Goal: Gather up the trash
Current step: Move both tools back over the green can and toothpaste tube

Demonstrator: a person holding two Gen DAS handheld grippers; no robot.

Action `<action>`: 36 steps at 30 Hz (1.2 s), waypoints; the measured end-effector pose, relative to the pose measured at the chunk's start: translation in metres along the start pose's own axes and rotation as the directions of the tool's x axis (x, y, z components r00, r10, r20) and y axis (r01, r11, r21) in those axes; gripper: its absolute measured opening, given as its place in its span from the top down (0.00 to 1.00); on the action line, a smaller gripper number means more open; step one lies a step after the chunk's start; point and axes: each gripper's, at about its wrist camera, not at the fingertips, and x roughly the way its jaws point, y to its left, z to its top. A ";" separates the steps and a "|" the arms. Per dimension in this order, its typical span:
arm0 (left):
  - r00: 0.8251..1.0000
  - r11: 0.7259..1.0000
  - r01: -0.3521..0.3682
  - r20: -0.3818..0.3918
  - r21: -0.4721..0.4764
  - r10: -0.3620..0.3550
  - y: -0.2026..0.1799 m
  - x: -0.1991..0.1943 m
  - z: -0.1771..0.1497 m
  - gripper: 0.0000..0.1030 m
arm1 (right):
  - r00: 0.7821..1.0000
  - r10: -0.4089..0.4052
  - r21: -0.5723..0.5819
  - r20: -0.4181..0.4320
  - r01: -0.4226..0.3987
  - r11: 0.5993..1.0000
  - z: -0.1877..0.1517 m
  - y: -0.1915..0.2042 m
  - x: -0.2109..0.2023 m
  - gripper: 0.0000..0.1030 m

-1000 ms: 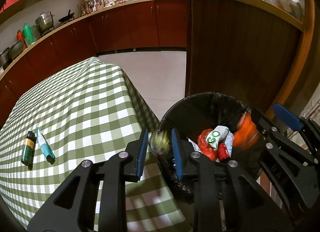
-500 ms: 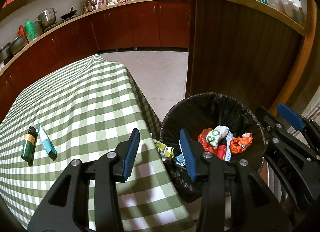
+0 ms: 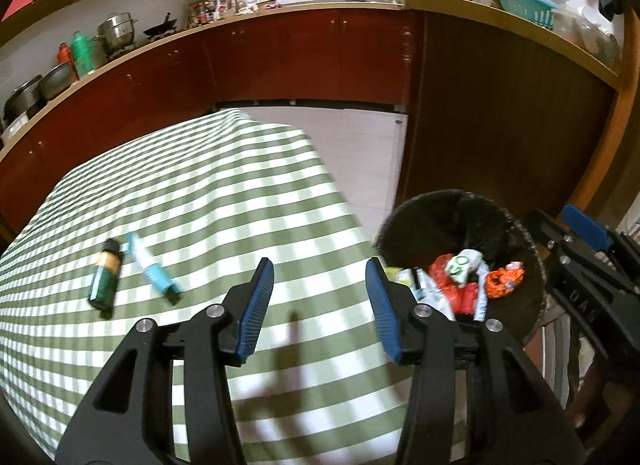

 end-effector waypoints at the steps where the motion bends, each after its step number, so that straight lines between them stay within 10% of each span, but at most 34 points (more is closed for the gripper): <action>1: 1.000 1.000 -0.009 -0.002 -0.007 0.009 0.006 -0.002 -0.002 0.55 | 1.000 0.006 -0.004 -0.001 -0.006 1.000 0.000 0.003 -0.001 0.53; 36: 0.947 0.900 -0.320 -0.114 -0.297 0.299 0.260 -0.035 -0.061 0.46 | 0.945 0.309 -0.284 -0.111 -0.328 0.901 0.006 0.232 0.002 0.52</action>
